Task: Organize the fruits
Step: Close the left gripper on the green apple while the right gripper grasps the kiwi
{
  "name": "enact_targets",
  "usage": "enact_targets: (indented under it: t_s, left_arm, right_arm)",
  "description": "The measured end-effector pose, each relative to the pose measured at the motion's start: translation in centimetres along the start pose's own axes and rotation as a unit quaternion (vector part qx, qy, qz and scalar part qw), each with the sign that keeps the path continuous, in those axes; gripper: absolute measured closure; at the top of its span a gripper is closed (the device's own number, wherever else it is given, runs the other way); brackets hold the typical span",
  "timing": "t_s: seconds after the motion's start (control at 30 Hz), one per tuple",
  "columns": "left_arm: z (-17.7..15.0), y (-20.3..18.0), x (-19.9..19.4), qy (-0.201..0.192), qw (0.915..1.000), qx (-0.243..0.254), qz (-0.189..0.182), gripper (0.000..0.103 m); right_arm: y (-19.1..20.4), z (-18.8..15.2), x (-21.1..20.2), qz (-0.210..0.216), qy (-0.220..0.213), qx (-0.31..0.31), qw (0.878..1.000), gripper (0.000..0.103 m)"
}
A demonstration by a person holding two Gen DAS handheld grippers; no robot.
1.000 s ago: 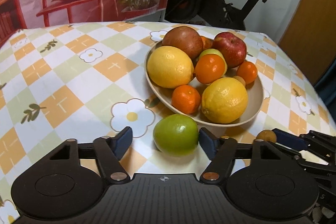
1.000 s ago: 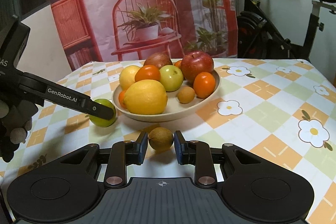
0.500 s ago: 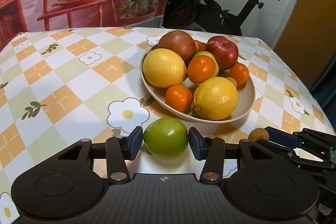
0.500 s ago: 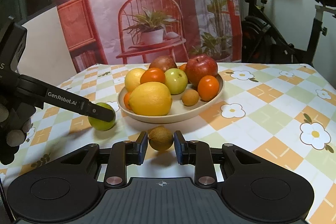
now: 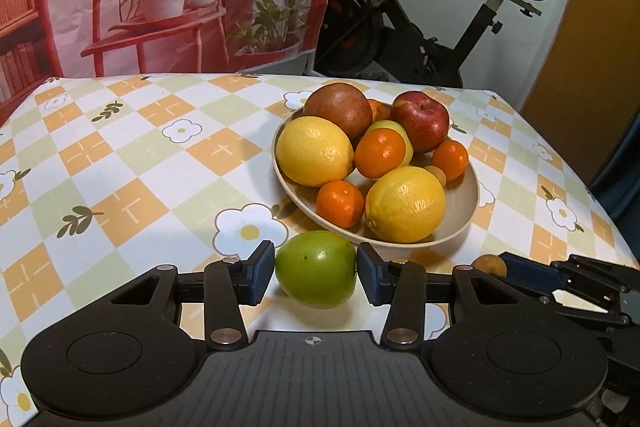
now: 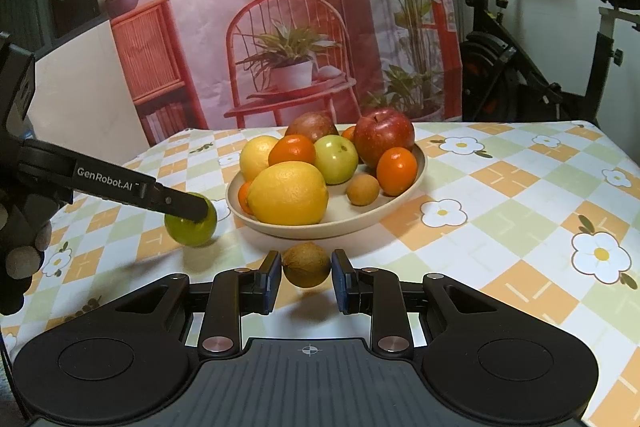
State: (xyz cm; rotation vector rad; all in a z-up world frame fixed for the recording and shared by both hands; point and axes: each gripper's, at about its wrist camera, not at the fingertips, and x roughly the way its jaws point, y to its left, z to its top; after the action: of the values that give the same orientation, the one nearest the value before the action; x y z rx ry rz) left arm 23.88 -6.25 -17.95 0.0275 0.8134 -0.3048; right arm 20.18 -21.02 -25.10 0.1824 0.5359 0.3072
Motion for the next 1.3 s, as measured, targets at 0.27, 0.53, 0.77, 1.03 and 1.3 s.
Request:
enact_targets:
  t_s: [0.27,0.53,0.77,1.03,1.3]
  left_arm:
    - [-0.8,-0.2,-0.2,0.003,1.0,0.008,-0.002,0.056]
    - [-0.9,0.0,-0.1,0.006,1.0,0.003,-0.004,0.055]
    - [-0.9,0.2,0.5,0.017,0.9997,-0.003,-0.014,0.049]
    - [-1.1,0.6,1.1,0.023,0.9995,-0.011,-0.018,0.056]
    - [-1.2,0.6,1.0,0.016,0.9997,-0.009,-0.018,0.056]
  right_arm:
    - [0.0,0.0,0.0,0.0,0.0,0.0,1.0,0.078]
    - [0.0,0.0,0.0,0.001,0.001,0.0,1.0,0.078]
    - [0.0,0.0,0.0,0.001,0.002,-0.001,1.0,0.078]
    - [0.0,0.0,0.0,0.001,0.002,0.0,1.0,0.078]
    - [0.1,-0.1,0.1,0.001,0.003,0.0,1.0,0.078]
